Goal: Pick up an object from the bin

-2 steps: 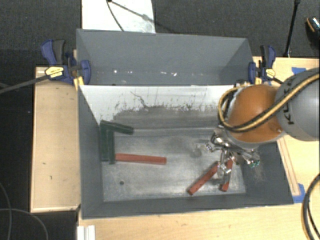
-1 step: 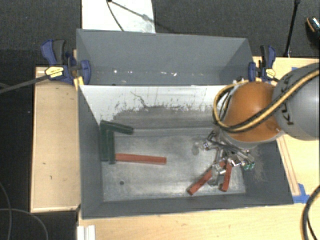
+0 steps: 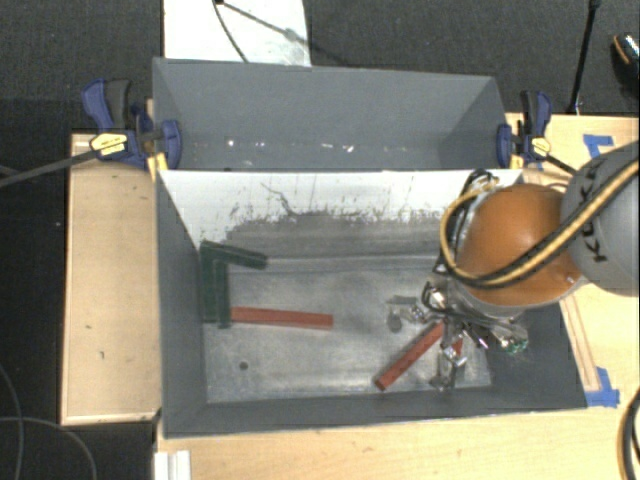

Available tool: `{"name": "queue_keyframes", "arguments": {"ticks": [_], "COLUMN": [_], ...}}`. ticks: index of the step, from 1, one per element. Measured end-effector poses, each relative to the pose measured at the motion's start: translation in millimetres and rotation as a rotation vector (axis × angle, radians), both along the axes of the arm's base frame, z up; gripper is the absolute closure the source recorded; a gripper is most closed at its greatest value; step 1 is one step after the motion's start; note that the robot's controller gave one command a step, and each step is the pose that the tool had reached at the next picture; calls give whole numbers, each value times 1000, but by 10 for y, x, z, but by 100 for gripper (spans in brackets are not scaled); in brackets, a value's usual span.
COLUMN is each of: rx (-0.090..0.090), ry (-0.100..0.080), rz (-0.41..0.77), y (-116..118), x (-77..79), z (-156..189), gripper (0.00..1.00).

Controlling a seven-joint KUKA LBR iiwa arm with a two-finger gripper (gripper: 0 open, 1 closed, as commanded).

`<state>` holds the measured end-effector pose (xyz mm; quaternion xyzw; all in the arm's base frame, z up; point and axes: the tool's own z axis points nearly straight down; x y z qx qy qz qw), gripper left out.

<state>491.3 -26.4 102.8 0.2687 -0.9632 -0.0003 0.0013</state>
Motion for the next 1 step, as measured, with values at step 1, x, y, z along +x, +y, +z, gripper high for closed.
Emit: {"name": "queue_keyframes", "arguments": {"ticks": [1], "rx": [2], "ry": [-7], "rz": [257], "y": [202], "x": [291], "z": [-332], "gripper": [0]}}
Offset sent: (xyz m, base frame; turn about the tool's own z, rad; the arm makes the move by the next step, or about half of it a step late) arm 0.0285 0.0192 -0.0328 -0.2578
